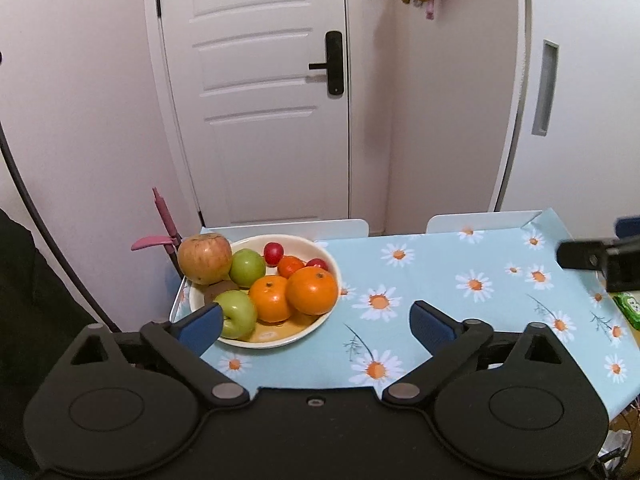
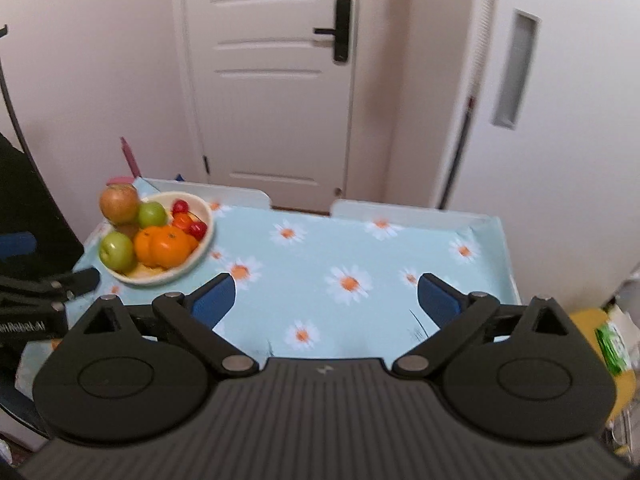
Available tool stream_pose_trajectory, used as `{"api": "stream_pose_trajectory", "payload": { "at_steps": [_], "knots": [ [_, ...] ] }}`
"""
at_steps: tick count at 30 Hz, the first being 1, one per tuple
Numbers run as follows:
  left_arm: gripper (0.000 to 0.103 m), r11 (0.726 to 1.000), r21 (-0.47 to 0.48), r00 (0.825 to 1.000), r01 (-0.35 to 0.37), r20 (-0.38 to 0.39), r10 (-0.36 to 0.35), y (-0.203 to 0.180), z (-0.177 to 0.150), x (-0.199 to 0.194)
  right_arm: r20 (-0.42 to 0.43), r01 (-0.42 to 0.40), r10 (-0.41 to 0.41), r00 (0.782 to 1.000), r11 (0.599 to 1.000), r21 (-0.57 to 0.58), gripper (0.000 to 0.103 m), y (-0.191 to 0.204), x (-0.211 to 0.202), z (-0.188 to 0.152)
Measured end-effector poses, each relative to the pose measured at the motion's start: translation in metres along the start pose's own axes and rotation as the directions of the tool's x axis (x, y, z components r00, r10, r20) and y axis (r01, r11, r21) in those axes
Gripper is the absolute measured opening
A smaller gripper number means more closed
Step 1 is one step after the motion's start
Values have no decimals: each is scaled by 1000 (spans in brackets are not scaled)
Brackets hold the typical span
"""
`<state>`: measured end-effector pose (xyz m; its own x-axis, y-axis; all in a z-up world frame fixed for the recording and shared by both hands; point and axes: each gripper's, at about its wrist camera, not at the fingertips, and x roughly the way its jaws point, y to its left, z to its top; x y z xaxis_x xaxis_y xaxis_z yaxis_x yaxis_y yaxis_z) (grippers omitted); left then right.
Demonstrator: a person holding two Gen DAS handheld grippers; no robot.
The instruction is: Organize fruits
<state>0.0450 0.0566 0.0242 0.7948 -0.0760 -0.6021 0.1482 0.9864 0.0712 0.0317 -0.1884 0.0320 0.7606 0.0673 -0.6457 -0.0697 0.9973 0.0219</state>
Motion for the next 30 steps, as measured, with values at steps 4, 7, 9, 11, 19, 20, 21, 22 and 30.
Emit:
{"api": "stream_pose_trajectory", "payload": {
  "at_steps": [4,7,9,11,19,20,21,22,30],
  "knots": [
    [103,1000,-8,1000,-12,8,12,-10,-5,-8,-25,47,-46,999,999,22,103,-10,-8,-19],
    [103,1000,-18,1000,-10,15,10,-16,-7,-14,-40,66,-64,997,996,56,103,-16,-11,-29],
    [103,1000,-13,1000,-13,21,13,-19,-7,-16,-40,68,-65,997,995,73,103,-20,-12,-32],
    [103,1000,0,999,-15,28,15,-21,-8,-19,-37,77,-74,997,994,80,103,-22,-14,-35],
    [103,999,42,998,-13,54,11,-28,-7,-23,-40,88,-84,996,991,104,103,-24,-14,-35],
    [103,999,44,998,-13,56,10,-28,-7,-23,-40,89,-85,996,990,105,103,-24,-14,-35],
    [103,999,45,998,-11,57,8,-28,-7,-23,-41,89,-85,996,990,106,103,-24,-14,-35],
    [103,999,46,998,-8,59,6,-28,-6,-23,-42,89,-85,996,990,105,103,-24,-13,-35],
    [103,999,46,998,-9,61,7,-28,-5,-22,-45,88,-83,995,990,108,103,-23,-12,-35]
  ]
}}
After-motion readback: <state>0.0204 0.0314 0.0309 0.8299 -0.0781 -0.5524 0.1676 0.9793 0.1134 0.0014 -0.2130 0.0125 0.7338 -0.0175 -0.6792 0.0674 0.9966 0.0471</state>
